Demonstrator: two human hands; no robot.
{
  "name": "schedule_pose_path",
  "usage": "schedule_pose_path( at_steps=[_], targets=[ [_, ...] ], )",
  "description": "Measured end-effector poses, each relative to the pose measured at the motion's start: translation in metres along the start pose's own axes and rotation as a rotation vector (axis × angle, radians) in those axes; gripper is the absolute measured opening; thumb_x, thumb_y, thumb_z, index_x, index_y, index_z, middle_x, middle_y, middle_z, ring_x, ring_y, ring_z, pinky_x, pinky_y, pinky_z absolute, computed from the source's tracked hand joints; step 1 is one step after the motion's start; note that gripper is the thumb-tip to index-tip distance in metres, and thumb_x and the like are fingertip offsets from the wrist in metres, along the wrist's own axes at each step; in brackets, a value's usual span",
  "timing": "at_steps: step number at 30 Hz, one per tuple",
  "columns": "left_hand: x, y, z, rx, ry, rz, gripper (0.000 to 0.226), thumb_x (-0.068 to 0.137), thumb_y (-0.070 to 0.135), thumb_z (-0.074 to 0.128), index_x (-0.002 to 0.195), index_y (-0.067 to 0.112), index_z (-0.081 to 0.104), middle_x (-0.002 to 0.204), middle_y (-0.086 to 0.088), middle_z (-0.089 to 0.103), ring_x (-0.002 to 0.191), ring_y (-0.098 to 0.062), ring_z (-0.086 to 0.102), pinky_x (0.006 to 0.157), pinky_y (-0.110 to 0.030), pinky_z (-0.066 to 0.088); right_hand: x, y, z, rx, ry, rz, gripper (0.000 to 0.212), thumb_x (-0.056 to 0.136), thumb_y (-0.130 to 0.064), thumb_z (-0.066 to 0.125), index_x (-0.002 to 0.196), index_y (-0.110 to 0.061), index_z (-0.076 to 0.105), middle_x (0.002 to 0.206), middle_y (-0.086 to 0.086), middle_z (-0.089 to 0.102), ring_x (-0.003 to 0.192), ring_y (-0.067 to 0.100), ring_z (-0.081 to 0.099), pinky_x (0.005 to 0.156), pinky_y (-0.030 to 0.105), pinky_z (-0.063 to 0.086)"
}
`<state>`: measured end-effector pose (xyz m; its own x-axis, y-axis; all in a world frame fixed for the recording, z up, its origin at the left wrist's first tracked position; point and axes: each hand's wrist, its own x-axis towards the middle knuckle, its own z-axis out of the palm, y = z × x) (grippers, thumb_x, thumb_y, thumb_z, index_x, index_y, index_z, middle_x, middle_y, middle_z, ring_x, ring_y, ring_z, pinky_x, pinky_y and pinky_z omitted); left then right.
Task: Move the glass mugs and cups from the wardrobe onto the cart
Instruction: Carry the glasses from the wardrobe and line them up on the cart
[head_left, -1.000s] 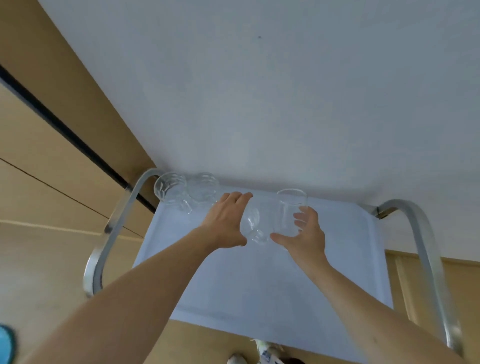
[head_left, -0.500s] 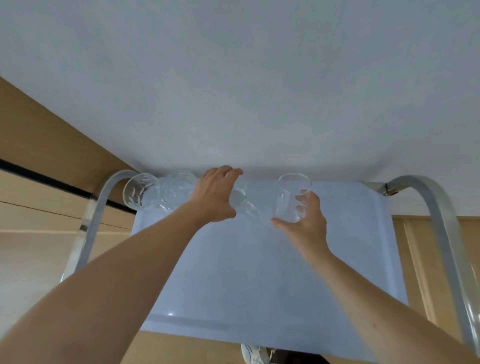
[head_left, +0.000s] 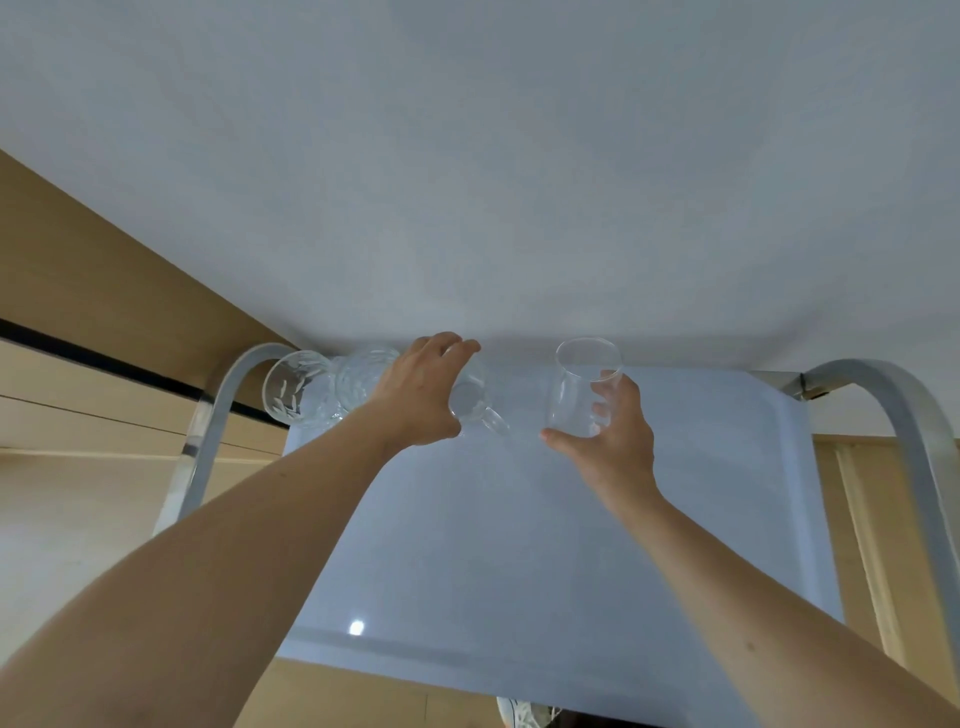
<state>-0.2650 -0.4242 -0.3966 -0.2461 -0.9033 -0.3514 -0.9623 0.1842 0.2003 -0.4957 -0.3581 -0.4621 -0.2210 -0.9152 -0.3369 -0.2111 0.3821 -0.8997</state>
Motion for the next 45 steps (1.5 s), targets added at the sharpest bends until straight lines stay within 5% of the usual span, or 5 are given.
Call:
schedule_pose_path(
  at_steps=[16, 25, 45],
  targets=[
    [-0.030, -0.021, 0.008, 0.016, 0.120, -0.058, 0.112, 0.075, 0.055, 0.081, 0.161, 0.032, 0.014, 0.167, -0.003, 0.019, 0.155, -0.026, 0.010, 0.125, -0.045, 0.017, -0.027, -0.006, 0.017, -0.026, 0.037, 0.000, 0.096, 0.060, -0.027, 0.095, 0.139, -0.031, 0.041, 0.128, -0.011, 0.052, 0.113, 0.011, 0.055, 0.090, 0.025, 0.042],
    [-0.109, -0.061, 0.007, -0.055, 0.223, -0.046, 0.101, 0.083, 0.055, 0.074, 0.160, 0.030, 0.016, 0.166, -0.002, 0.021, 0.154, -0.026, 0.014, 0.125, -0.045, 0.019, -0.104, -0.021, 0.043, -0.062, 0.129, -0.049, 0.097, 0.061, -0.018, 0.095, 0.141, -0.026, 0.041, 0.130, -0.003, 0.054, 0.116, 0.017, 0.055, 0.100, 0.037, 0.047],
    [-0.267, -0.133, 0.116, -0.214, 0.182, 0.014, 0.085, 0.092, 0.060, 0.058, 0.160, 0.027, 0.018, 0.167, -0.008, 0.019, 0.154, -0.030, 0.012, 0.124, -0.048, 0.017, -0.293, 0.010, 0.139, -0.188, 0.137, -0.067, 0.100, 0.060, -0.021, 0.097, 0.142, -0.024, 0.041, 0.128, -0.005, 0.055, 0.114, 0.016, 0.056, 0.098, 0.032, 0.047]
  ],
)
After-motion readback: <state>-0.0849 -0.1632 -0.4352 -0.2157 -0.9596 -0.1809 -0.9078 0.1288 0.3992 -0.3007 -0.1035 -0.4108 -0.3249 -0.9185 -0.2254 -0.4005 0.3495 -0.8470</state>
